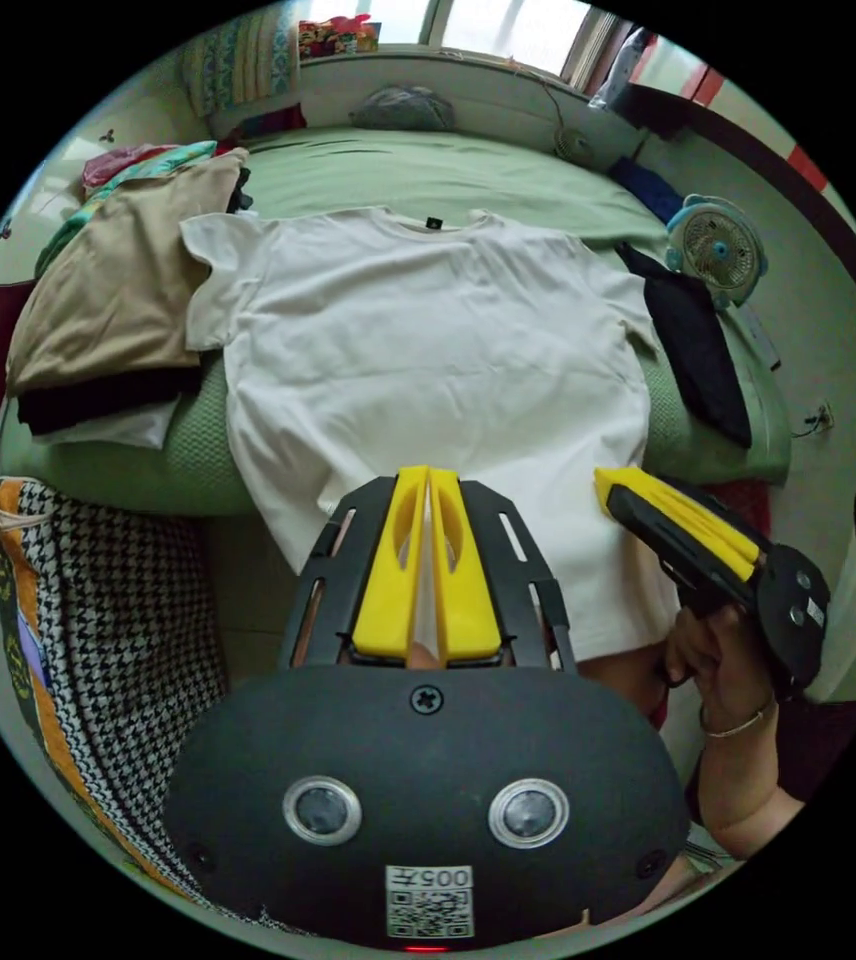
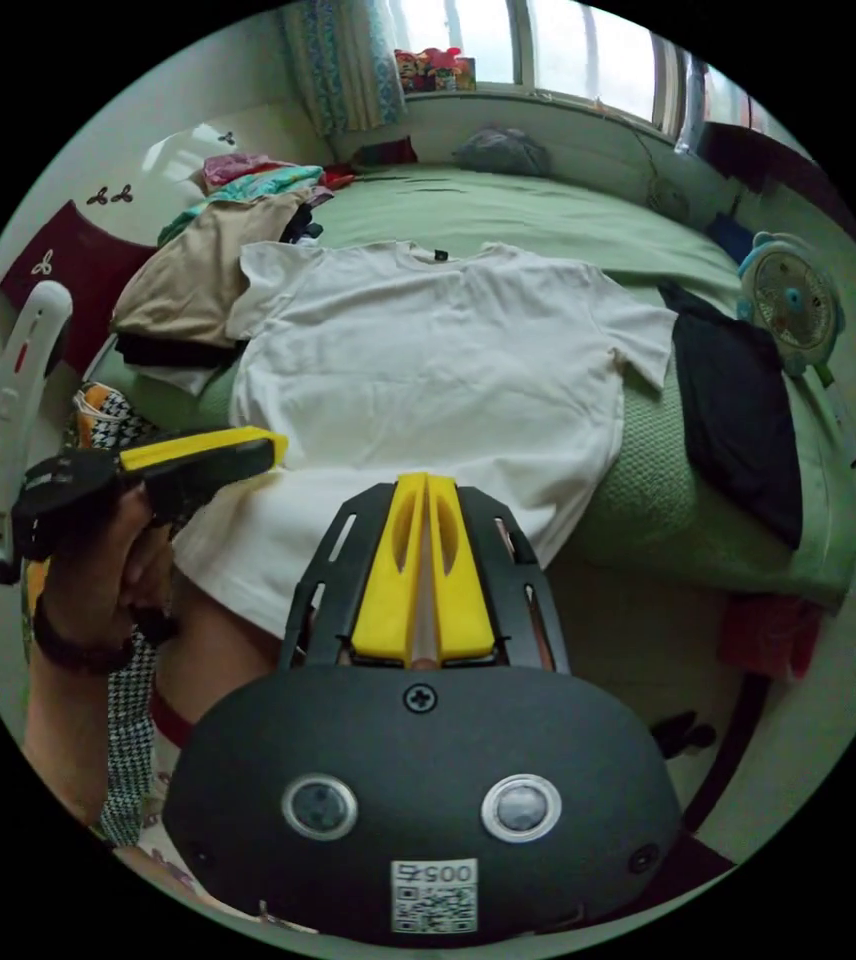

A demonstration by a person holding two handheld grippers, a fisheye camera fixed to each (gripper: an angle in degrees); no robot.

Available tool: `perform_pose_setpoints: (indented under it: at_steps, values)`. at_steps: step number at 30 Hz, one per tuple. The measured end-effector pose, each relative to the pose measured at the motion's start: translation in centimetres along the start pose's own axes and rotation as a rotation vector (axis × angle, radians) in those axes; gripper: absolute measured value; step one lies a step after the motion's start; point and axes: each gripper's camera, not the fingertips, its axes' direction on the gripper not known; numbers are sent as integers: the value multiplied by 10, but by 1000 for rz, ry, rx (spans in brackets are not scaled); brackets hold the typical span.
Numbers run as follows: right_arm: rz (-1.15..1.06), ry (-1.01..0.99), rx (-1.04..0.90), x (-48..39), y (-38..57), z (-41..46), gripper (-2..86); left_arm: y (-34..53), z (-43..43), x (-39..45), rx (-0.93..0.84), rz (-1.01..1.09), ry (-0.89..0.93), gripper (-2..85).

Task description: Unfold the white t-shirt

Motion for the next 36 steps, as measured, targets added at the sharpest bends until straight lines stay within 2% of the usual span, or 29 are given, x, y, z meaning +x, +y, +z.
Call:
perform_pose_setpoints:
  at_steps: [11, 18, 30, 36]
  values:
    - [-77, 136, 23, -49, 35, -1, -10, 16, 22, 38, -5, 42, -121, -5]
    - [-46, 47, 25, -52, 50, -6, -9, 22, 36, 70, -21, 111, -255, -5]
    - [-16, -29, 28, -68, 74, -9, -9, 27, 49, 74, -34, 76, -136, -6]
    - [-96, 133, 28, -105, 84, -6, -10, 29, 54, 72, -39, 64, -92, -6]
